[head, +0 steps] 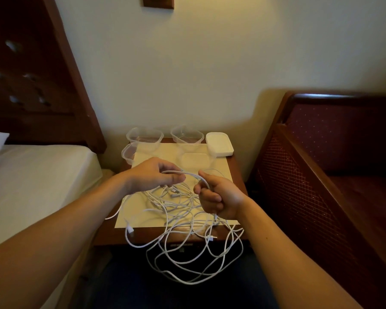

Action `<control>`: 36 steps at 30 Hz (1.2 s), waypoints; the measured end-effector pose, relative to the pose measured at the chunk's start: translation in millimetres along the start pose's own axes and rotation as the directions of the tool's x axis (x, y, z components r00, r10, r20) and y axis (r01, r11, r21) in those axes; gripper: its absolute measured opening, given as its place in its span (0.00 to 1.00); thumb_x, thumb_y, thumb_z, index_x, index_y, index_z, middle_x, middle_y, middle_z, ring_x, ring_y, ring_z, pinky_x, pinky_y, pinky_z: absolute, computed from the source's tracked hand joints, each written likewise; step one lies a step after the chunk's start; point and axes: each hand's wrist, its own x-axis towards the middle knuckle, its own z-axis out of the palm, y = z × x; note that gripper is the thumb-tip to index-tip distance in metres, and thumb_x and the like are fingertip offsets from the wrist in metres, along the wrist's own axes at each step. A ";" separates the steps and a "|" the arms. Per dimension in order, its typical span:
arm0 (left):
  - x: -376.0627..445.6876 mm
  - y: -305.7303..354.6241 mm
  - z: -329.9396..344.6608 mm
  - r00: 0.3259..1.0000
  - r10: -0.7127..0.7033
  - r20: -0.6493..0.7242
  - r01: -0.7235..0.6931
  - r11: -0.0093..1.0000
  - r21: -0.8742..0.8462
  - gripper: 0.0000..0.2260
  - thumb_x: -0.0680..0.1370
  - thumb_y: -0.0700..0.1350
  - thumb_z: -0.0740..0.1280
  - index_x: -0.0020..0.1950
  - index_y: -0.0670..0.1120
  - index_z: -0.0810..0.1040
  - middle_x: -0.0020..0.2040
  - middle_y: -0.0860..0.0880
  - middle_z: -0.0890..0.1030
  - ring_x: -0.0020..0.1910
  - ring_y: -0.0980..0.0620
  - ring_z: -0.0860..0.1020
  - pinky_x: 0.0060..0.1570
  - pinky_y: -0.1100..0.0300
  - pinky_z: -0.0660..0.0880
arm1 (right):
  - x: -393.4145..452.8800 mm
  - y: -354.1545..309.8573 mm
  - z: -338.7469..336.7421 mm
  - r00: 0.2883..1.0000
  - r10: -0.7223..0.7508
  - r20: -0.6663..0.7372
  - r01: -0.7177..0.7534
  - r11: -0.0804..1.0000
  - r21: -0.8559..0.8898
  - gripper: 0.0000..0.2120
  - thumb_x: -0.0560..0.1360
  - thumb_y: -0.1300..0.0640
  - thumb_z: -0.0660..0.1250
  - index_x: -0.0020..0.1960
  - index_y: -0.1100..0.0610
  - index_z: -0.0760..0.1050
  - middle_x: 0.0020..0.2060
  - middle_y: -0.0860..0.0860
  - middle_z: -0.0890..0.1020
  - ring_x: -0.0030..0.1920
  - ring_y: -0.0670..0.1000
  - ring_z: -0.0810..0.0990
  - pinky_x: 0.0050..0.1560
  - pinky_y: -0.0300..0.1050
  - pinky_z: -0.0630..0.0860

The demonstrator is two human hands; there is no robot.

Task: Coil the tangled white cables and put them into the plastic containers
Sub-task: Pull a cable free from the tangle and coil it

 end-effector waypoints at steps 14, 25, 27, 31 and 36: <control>-4.7 46.6 40.0 0.903 0.229 -0.363 -0.266 0.962 -0.056 0.11 0.80 0.49 0.68 0.43 0.45 0.84 0.36 0.53 0.82 0.40 0.60 0.78 0.43 0.67 0.74 | -18.5 6.2 46.9 0.925 -0.216 0.313 0.094 0.928 0.362 0.39 0.81 0.31 0.41 0.47 0.65 0.72 0.23 0.53 0.76 0.21 0.50 0.74 0.27 0.39 0.70; -24.8 26.5 89.4 0.979 -0.055 -0.195 -0.031 0.911 -0.412 0.18 0.84 0.40 0.62 0.37 0.52 0.83 0.29 0.53 0.76 0.27 0.52 0.65 0.29 0.61 0.60 | -48.1 -4.4 56.8 0.897 -0.441 0.038 0.353 0.763 0.542 0.16 0.84 0.51 0.56 0.56 0.62 0.75 0.38 0.53 0.83 0.39 0.52 0.84 0.43 0.43 0.78; -27.0 19.2 92.9 0.987 -0.043 -0.154 -0.014 0.935 -0.354 0.12 0.84 0.40 0.64 0.45 0.50 0.83 0.34 0.49 0.80 0.27 0.50 0.63 0.27 0.60 0.59 | -50.7 -9.1 50.8 0.868 -0.471 -0.157 0.491 0.772 0.402 0.16 0.86 0.51 0.52 0.58 0.60 0.74 0.42 0.53 0.86 0.43 0.52 0.86 0.44 0.43 0.78; -32.6 23.4 95.7 0.998 -0.044 -0.043 0.033 0.974 -0.226 0.07 0.84 0.41 0.64 0.59 0.47 0.80 0.36 0.47 0.82 0.25 0.49 0.68 0.25 0.60 0.65 | -46.2 -7.8 42.4 0.781 -0.542 -0.311 0.594 0.798 0.100 0.18 0.87 0.51 0.49 0.60 0.60 0.74 0.52 0.55 0.87 0.57 0.54 0.85 0.55 0.47 0.77; -35.3 40.9 82.3 1.000 0.000 -0.005 0.001 0.980 0.197 0.06 0.83 0.47 0.66 0.53 0.49 0.83 0.40 0.51 0.85 0.32 0.51 0.80 0.36 0.51 0.79 | -38.1 4.5 34.4 0.699 -0.634 -0.332 0.383 0.723 -0.575 0.17 0.87 0.51 0.53 0.53 0.50 0.80 0.51 0.48 0.87 0.56 0.45 0.84 0.63 0.51 0.78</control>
